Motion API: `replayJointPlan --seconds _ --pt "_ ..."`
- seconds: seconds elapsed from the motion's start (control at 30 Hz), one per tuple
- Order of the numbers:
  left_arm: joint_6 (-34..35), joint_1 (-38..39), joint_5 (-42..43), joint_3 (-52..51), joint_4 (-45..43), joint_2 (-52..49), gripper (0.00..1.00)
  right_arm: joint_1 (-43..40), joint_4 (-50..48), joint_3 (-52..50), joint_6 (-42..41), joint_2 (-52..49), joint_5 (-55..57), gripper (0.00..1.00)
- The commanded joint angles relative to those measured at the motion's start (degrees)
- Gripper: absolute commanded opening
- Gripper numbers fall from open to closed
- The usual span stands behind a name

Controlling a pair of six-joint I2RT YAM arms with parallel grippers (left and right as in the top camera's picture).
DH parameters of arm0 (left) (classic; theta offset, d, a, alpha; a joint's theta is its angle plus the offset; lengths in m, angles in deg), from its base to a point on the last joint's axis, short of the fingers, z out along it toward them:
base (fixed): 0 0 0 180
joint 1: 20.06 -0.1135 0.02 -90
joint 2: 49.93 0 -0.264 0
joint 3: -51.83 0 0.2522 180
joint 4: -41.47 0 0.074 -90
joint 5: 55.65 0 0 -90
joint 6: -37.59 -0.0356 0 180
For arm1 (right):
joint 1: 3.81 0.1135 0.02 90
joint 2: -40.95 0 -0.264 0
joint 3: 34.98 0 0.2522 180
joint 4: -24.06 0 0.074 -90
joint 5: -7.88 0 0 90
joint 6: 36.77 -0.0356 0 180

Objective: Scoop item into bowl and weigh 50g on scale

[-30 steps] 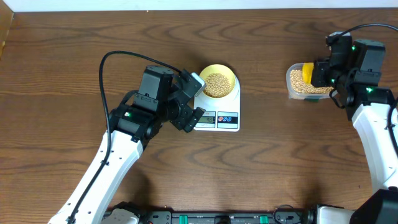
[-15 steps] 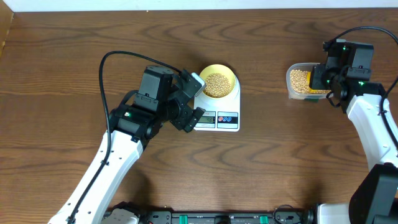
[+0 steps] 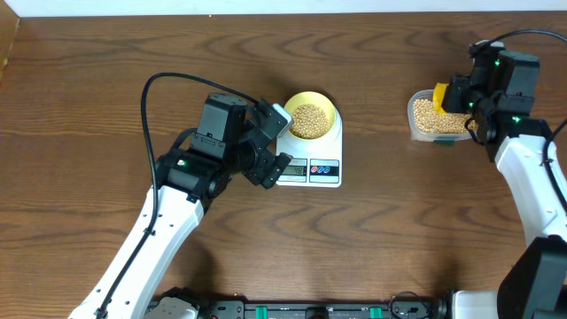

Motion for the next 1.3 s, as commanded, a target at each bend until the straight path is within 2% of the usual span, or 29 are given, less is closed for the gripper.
replayJointPlan --seconds 0.0,0.7,1.0,1.27 --pt "-0.96 0.07 0.0 -0.39 -0.04 0.83 0.87 -1.05 -0.28 0.09 -1.77 1.95 -3.85 0.01" --pt "-0.96 0.07 0.0 -0.39 -0.04 0.83 0.87 -1.46 8.79 -0.02 1.49 -0.02 -4.13 0.01" --pt "-0.96 0.07 0.0 -0.39 -0.07 0.83 0.87 -0.37 9.18 -0.04 -2.99 -1.46 -4.83 0.01" --pt "-0.96 0.07 0.0 -0.39 -0.07 0.83 0.87 -0.26 9.27 -0.02 -3.23 -1.44 -4.98 0.01"
